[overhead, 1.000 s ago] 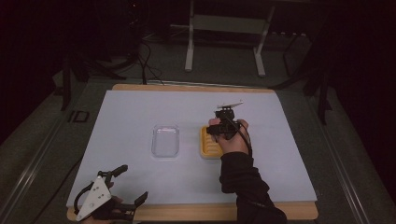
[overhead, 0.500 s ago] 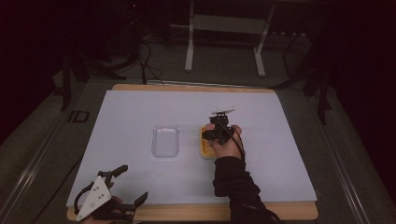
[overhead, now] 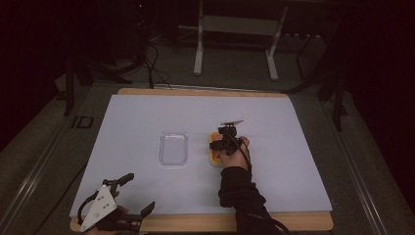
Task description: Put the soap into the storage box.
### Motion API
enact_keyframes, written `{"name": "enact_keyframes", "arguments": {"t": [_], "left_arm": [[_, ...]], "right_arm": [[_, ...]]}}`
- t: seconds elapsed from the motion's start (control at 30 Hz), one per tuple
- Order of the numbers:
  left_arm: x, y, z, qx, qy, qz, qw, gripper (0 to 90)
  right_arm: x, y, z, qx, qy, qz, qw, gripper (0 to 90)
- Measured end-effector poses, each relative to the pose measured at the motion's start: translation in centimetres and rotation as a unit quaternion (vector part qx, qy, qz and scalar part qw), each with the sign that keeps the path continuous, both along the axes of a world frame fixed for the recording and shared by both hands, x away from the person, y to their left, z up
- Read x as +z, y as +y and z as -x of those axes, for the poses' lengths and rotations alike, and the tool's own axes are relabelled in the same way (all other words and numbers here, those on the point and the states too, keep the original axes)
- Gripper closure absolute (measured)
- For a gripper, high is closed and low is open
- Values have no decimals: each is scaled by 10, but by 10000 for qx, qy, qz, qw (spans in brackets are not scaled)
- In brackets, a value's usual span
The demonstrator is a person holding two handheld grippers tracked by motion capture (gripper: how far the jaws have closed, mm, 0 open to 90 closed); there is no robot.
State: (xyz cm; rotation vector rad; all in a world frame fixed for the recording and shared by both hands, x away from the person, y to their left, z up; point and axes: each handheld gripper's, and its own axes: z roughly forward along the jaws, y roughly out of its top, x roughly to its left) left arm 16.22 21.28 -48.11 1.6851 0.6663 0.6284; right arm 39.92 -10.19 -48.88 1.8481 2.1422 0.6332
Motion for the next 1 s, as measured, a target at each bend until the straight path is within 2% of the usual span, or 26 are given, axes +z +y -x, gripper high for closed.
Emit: {"name": "enact_keyframes", "arguments": {"t": [0.17, 0.47, 0.63, 0.8, 0.87, 0.93, 1.0], "left_arm": [[0, 0, 0, -2, 2, 8, 10000, 2], [0, 0, 0, -6, 11, 5, 10000, 2], [0, 0, 0, -17, 16, 9, 10000, 2], [0, 0, 0, -12, 23, 15, 10000, 2], [0, 0, 0, -20, 25, 11, 10000, 2], [0, -1, 0, -20, 26, 11, 10000, 2], [0, 0, 0, -18, 28, 15, 10000, 2]], "right_arm": [[-4, 0, 0, -87, -15, 30, 10000, 371], [-10, -2, -1, -165, 1, -93, 9998, 370], [-10, -4, -2, -113, 66, -130, 9998, 366], [-7, -2, -3, 4, 102, -30, 9999, 347], [-2, -2, -2, 47, -38, 39, 10000, 313], [4, -1, -2, 123, -116, 4, 9999, 278], [11, -2, -2, 178, -220, 72, 9996, 278]]}}
